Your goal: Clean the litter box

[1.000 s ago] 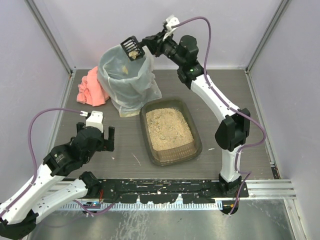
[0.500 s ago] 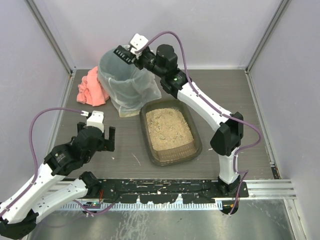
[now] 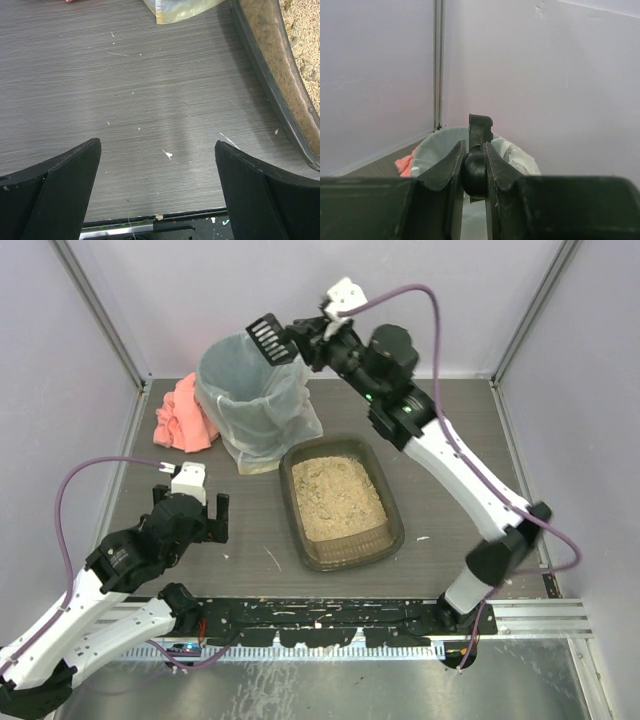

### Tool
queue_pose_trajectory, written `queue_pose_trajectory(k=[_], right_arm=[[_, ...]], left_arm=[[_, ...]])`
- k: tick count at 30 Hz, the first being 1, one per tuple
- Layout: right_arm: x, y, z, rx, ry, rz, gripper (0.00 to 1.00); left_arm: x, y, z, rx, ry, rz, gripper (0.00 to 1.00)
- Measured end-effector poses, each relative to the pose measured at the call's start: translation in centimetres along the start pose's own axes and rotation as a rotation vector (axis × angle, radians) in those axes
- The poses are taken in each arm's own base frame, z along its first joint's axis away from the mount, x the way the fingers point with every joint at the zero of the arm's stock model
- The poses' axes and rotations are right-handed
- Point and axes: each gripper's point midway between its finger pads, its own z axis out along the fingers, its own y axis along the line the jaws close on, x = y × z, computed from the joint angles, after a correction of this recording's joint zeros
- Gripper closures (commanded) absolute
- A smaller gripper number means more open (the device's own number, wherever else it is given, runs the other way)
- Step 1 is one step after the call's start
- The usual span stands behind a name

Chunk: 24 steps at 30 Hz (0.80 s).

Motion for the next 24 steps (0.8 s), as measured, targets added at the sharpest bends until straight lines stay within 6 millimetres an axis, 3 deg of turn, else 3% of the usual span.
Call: queue_pose_trajectory(k=[6, 10, 15, 20, 24], right_arm=[[-4.7, -1.0, -8.7, 0.084, -0.074, 0.111, 0.99], [-4.1, -1.3, -13.8, 0.148, -0.067, 0.165, 0.99], [0.9, -1.2, -17.3, 0.222, 0.09, 0.237, 0.99], [7.9, -0.9, -20.4, 0.305, 0.315, 0.287, 0.99], [12.0, -1.5, -22.4, 0.392, 0.46, 0.285, 0.99]], left_arm=[[0.0, 0.0, 0.0, 0.0, -0.001, -0.001, 0.02], [0.0, 0.0, -0.1, 0.001, -0.004, -0.002, 0.02], [0.0, 0.2, -0.3, 0.005, -0.015, -0.01, 0.02], [0.0, 0.2, -0.3, 0.006, -0.018, -0.011, 0.02], [0.0, 0.2, -0.3, 0.006, -0.016, -0.01, 0.02]])
